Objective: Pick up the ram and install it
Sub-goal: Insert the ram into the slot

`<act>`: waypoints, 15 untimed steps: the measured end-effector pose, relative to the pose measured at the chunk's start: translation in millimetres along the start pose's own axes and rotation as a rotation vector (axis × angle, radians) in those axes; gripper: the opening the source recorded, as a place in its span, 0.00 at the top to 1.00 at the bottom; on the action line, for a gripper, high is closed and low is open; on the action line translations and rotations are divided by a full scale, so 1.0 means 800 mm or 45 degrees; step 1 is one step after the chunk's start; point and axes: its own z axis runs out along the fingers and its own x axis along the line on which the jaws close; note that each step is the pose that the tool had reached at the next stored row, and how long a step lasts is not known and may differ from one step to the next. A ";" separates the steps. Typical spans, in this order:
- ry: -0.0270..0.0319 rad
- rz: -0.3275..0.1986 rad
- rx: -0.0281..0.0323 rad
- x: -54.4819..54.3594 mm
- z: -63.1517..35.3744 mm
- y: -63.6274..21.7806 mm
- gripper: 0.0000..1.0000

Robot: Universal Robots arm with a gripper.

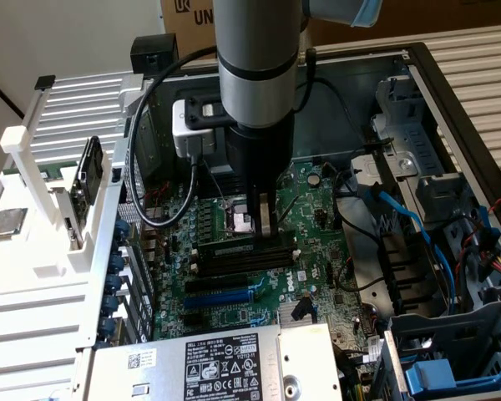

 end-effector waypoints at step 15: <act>0.0256 -0.005 -0.0074 -0.007 0.005 0.002 0.87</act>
